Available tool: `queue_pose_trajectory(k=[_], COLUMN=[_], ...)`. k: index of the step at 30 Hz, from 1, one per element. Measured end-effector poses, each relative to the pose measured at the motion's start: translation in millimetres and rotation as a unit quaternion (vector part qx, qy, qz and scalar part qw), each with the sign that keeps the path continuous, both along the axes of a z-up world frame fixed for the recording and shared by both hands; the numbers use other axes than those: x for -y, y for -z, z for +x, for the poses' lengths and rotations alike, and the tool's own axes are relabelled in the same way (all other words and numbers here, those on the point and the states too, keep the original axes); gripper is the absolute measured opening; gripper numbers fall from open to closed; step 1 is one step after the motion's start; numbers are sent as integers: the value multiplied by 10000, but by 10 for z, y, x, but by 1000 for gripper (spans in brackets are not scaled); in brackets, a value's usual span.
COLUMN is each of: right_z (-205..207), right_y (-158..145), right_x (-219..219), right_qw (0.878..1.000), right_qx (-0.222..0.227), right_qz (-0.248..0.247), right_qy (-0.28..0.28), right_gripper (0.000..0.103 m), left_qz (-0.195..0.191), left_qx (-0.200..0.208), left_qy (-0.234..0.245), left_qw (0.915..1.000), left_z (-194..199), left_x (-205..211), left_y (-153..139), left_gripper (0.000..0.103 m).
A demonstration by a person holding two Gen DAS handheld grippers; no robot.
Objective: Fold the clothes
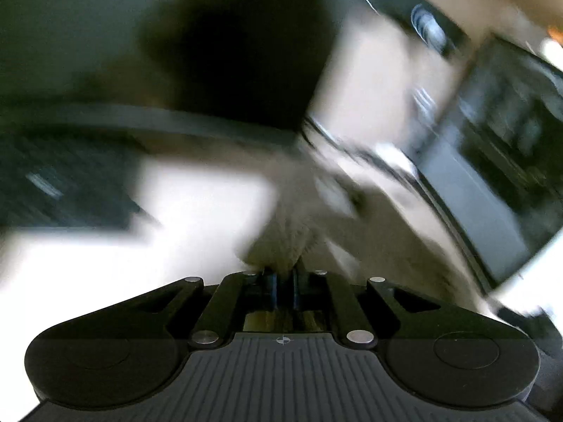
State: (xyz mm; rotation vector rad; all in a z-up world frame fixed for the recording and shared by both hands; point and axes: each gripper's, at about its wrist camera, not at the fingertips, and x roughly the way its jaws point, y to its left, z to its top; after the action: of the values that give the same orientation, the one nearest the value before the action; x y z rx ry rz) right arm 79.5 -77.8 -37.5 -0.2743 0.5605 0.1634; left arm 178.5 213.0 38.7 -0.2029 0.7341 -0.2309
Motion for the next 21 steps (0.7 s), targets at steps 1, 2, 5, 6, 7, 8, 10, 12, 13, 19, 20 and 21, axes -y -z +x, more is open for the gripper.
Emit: queue_pose_trajectory(k=[1,2,5,6,7,8,10,12,13,19,20,21], right_z=[2,7,-9,-18,-25,-21,43,149,169,243,256,268], right_y=[-25,-46,-31,-3,27,58,102,137,136,107,102,97], right_x=[-83,-175,-551,-680,-796,-899,-1066,-1199,-1212,-1204,-1202,-1201], right_qw=[9998,9991,9943,9919,9897,9877,9844,9794,9780,9712,9699,9685], right_qx=[-30,-71,-342,-422,-460,-466,-512,-719,-726,-601,-580,-559], right_qz=[131,266,313,205,59,-97,-331,-470,-522,-862,-919,-975], right_qy=[-153,-326,-964,-1183,-1358,-1488,-1653,-1828,-1883,-2137,-2179,-2220], right_gripper=[100,96,88,83,82,82,82,82,82,79,64,48], left_qz=[107,199,380,484,546,599,613,559,555,252,120,-3], left_qx=[48,83,50,69,66,61,40,24,8,-176,-172,-165], left_qy=[-239,-464,-808,-866,-914,-965,-1093,-1180,-1224,-1276,-1245,-1220], left_qw=[9996,9987,9960,9950,9943,9935,9921,9914,9909,9913,9920,9924], left_z=[21,43,87,84,79,76,88,76,82,122,87,51], left_x=[-202,-391,-691,-756,-834,-910,-1058,-1237,-1298,-1416,-1420,-1418], left_y=[-36,-65,13,43,72,101,146,167,176,182,172,159], left_gripper=[9,9,9,9,9,9,9,9,9,31,44,48])
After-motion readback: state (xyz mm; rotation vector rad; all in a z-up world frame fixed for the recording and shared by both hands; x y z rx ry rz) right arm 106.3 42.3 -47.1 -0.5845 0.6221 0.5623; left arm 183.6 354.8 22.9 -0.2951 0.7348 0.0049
